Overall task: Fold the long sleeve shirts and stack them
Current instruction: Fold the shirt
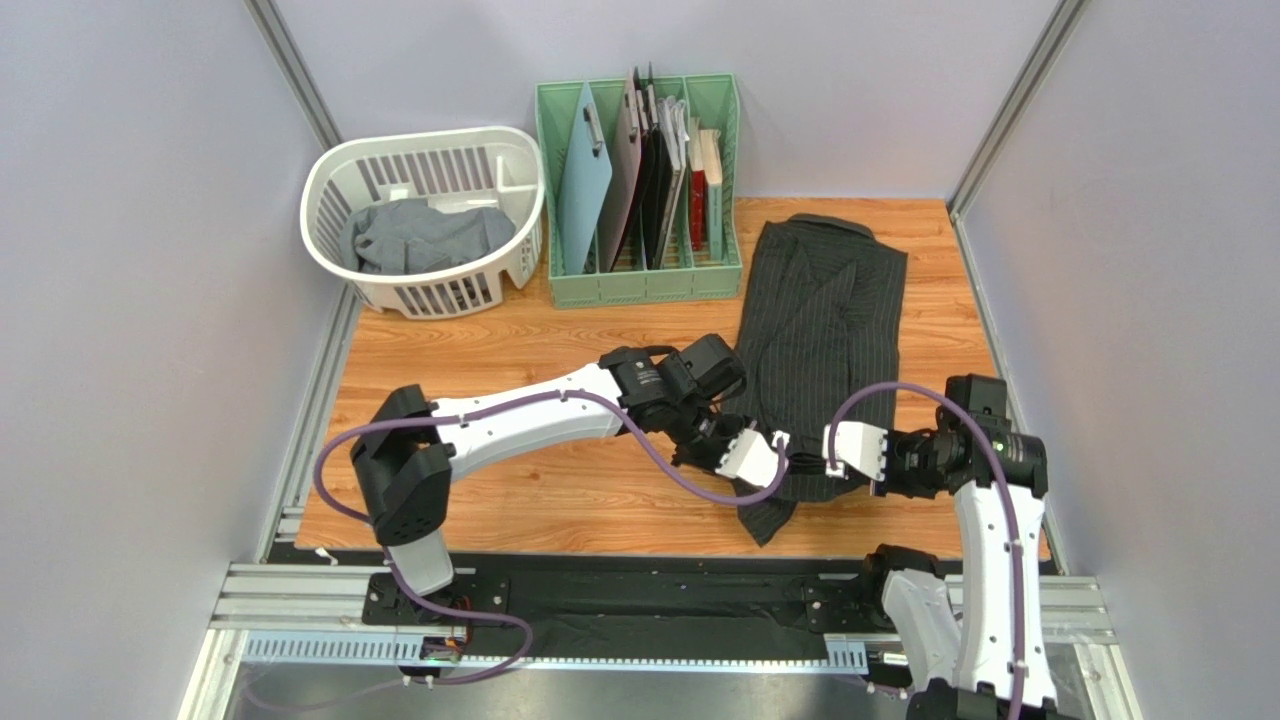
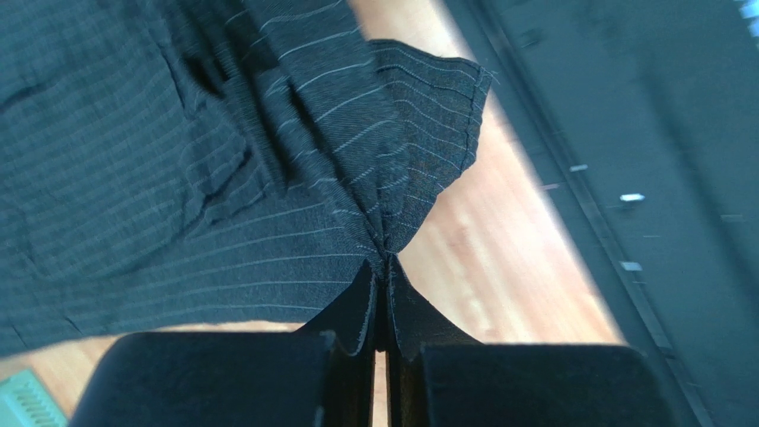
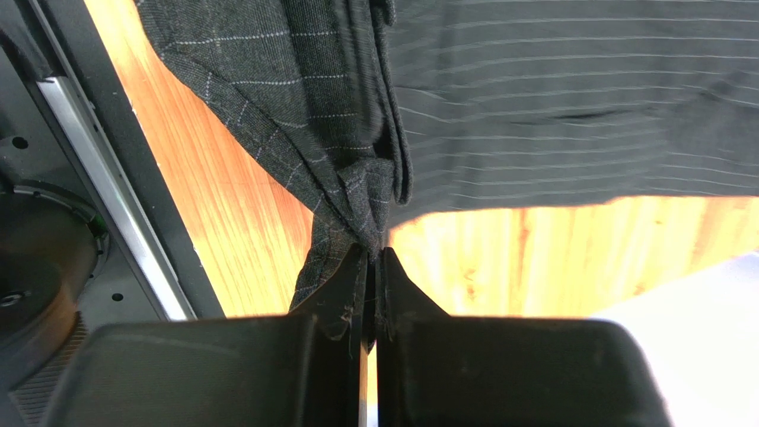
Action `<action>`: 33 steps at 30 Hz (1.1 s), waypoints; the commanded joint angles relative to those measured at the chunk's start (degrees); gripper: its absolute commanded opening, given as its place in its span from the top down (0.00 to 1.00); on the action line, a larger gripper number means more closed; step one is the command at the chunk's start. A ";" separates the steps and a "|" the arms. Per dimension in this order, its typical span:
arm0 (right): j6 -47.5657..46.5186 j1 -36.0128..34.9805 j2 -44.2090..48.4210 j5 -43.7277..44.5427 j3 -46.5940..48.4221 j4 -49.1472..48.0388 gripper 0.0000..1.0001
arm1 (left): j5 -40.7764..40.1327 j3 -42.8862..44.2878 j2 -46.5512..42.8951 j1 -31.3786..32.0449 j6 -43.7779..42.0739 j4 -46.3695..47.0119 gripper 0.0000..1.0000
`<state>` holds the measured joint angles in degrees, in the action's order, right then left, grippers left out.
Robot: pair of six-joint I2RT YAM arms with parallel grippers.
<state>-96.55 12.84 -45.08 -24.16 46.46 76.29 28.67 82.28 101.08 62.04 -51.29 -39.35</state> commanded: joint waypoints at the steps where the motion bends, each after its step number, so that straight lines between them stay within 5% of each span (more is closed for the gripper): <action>1: -2.59 0.25 4.47 -1.15 0.03 17.40 1.00 | 6.22 0.94 -5.45 1.15 3.12 -6.26 1.00; 15: 1.63 0.17 -9.66 -5.18 9.70 10.91 1.00 | 7.54 16.05 4.65 -5.78 2.86 -13.37 1.00; 27: 8.91 -0.80 -36.47 -8.27 24.38 -1.22 1.00 | 8.87 44.70 26.88 -14.93 -0.57 -23.31 1.00; 33: 15.07 -1.24 -47.18 -7.74 27.63 -10.45 1.00 | 8.51 47.97 33.22 -18.18 2.15 -17.08 1.00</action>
<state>-86.94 12.03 -87.64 -30.09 70.32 73.41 35.73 127.70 132.14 45.58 -50.06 -58.89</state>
